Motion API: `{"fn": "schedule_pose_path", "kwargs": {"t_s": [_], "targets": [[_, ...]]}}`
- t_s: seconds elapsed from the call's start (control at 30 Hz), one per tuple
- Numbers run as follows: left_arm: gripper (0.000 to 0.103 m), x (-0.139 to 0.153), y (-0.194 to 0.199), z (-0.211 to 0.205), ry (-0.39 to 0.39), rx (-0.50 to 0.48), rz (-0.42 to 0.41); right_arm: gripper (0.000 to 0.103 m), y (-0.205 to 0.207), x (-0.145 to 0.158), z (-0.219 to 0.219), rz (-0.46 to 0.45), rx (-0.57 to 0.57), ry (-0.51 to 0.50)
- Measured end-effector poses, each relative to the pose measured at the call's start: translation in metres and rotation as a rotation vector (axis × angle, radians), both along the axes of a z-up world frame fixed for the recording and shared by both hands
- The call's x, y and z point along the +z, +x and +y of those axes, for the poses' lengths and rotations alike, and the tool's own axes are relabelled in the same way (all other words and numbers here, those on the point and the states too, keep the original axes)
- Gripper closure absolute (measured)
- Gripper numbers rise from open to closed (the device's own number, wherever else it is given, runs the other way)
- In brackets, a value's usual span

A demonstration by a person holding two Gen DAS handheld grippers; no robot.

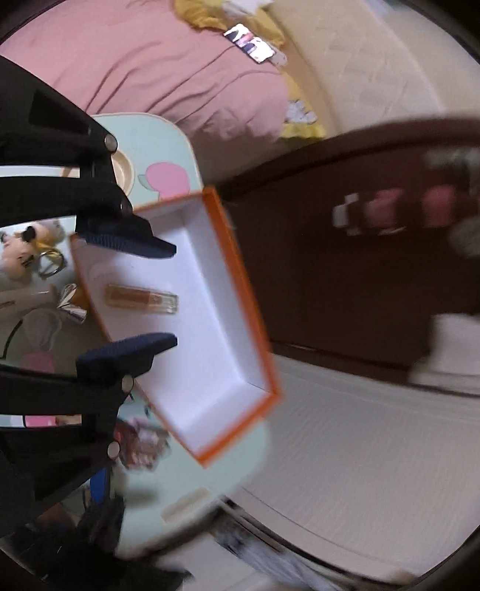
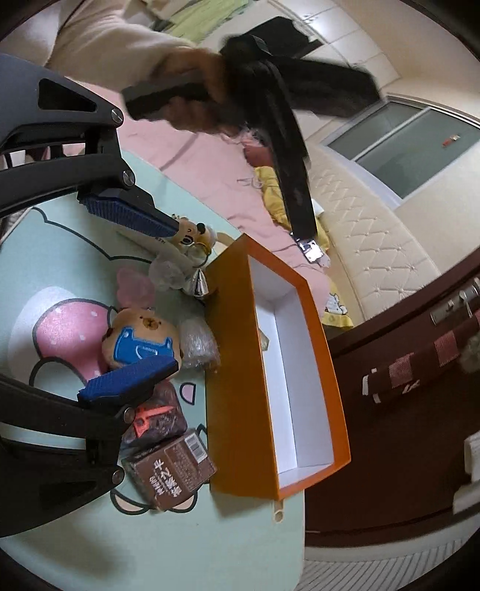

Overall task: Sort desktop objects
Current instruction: 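Reach the left gripper into the box and grasp the perfume bottle, then lift the perfume bottle out with the left gripper and lay it beside the tube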

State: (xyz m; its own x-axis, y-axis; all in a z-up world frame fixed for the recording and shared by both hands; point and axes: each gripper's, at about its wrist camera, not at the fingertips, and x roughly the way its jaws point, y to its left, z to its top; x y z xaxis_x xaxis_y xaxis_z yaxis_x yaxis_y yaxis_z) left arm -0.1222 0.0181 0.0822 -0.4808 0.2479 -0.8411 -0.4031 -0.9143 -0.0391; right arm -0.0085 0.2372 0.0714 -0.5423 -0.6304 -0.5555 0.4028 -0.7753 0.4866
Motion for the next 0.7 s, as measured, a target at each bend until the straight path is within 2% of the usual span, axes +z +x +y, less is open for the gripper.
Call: {"fn": "schedule_pose_path", "kwargs": {"t_s": [0.1, 0.23, 0.3, 0.33, 0.37, 0.4, 0.53, 0.63, 0.7], "targets": [[0.067, -0.024, -0.027, 0.017, -0.061, -0.012, -0.145, 0.036, 0.002, -0.001, 0.012, 0.004, -0.007, -0.044], [0.067, -0.054, -0.048, 0.026, -0.132, 0.003, -0.286, 0.036, 0.002, -0.001, 0.022, 0.002, -0.013, -0.082], [0.067, -0.064, -0.056, 0.029, -0.136, 0.009, -0.341, 0.036, 0.0, -0.002, 0.024, -0.002, -0.011, -0.097], [0.074, -0.069, -0.059, 0.029, -0.142, 0.01, -0.366, 0.036, -0.001, -0.002, 0.025, -0.005, -0.009, -0.107], [0.08, -0.071, -0.061, 0.029, -0.153, 0.007, -0.372, 0.036, -0.001, -0.002, 0.026, -0.012, -0.008, -0.117], [0.083, -0.072, -0.062, 0.029, -0.162, 0.003, -0.375, 0.036, -0.002, -0.003, 0.027, -0.019, -0.006, -0.129], [0.087, -0.072, -0.064, 0.027, -0.172, -0.005, -0.392, 0.036, -0.002, -0.004, 0.032, -0.037, -0.006, -0.17], [0.087, -0.065, -0.061, 0.02, -0.124, 0.004, -0.38, 0.036, -0.003, -0.004, 0.035, -0.044, -0.006, -0.194], [0.087, -0.05, -0.059, 0.016, -0.062, 0.016, -0.346, 0.036, -0.003, -0.004, 0.035, -0.043, -0.011, -0.188]]}}
